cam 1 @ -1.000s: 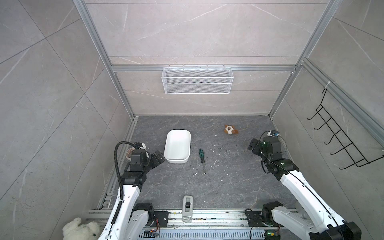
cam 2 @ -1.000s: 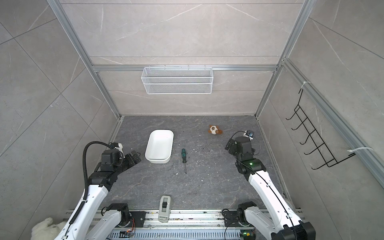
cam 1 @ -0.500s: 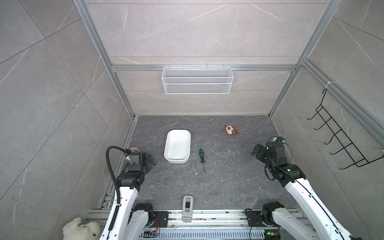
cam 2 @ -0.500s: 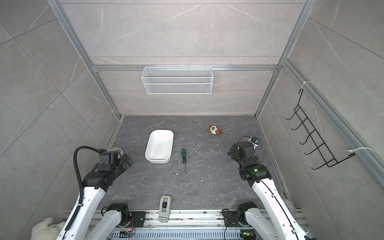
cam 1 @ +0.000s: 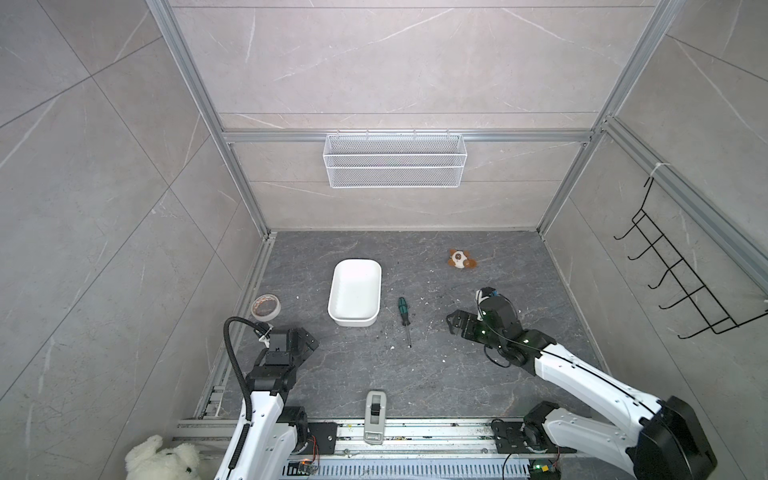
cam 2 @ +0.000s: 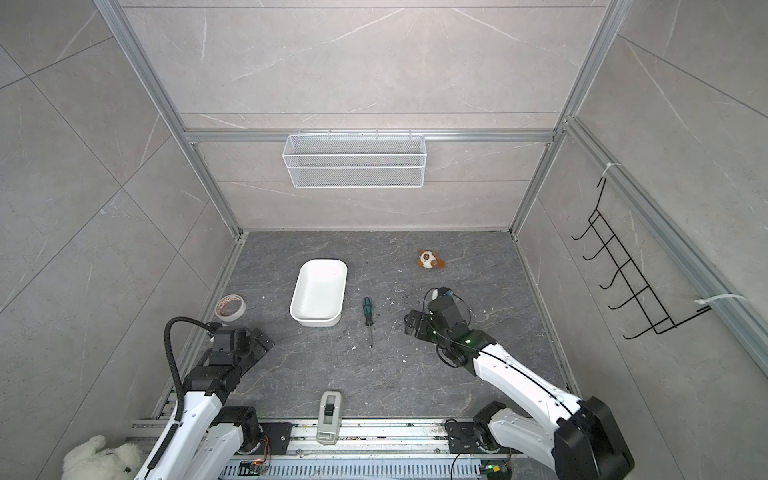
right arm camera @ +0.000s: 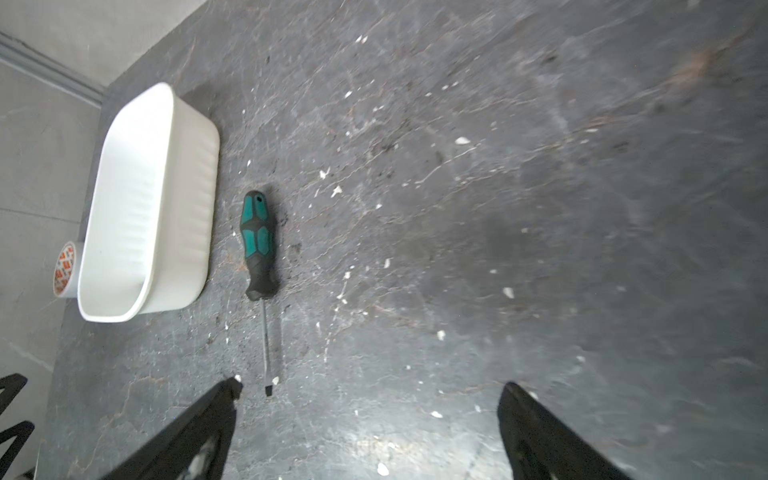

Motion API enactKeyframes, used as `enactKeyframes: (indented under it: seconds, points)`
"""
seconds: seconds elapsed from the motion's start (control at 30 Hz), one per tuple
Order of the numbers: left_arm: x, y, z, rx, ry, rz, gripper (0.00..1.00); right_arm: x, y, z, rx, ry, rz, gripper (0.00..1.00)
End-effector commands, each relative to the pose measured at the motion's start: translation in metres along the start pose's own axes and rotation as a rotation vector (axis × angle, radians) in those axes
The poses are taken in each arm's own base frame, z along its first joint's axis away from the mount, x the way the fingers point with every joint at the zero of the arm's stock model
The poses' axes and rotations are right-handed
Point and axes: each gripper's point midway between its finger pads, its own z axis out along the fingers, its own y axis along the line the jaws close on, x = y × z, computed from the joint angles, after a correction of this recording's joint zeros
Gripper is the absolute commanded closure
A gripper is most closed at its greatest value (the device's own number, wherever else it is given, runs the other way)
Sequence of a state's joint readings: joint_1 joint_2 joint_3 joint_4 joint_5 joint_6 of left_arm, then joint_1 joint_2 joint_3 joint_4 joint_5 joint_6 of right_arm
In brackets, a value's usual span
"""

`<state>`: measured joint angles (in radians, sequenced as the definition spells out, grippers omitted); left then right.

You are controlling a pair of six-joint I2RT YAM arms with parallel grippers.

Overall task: Put the screwdriver in the bin
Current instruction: 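Move the right gripper over the green-handled screwdriver while the left arm lifts slightly, then lower the right gripper and close it on the screwdriver handle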

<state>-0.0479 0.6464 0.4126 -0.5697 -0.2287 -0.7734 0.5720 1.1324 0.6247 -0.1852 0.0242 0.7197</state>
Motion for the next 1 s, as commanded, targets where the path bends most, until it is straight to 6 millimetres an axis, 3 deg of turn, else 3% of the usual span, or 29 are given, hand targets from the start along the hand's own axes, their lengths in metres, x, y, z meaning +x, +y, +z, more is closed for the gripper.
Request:
enactKeyframes:
  seconds: [0.0,0.17,0.3,0.53,0.6,0.7,0.97]
  points:
    - [-0.006,-0.014,-0.002,0.066,-0.020,0.008,0.00,-0.010,0.043,0.012,-0.090,-0.017,-0.017,0.01]
    - [-0.003,-0.016,0.003,0.063,0.010,0.022,0.00,0.010,0.078,0.053,-0.078,0.075,-0.093,0.02]
    - [-0.001,-0.019,0.007,0.058,0.035,0.036,0.01,0.020,0.105,0.072,-0.063,0.131,-0.133,0.05]
    - [0.000,-0.021,0.008,0.061,0.050,0.043,0.01,0.037,0.099,0.093,0.047,0.222,-0.142,0.15]
    - [0.001,-0.022,0.006,0.071,0.045,0.043,0.01,0.043,0.095,0.100,0.062,0.240,-0.141,0.26]
    - [-0.001,-0.021,0.003,0.087,0.021,0.036,0.00,0.044,0.096,0.105,0.085,0.266,-0.153,0.34]
    - [-0.005,-0.020,0.003,0.087,-0.005,0.029,0.00,0.038,0.102,0.115,0.150,0.318,-0.214,0.39]
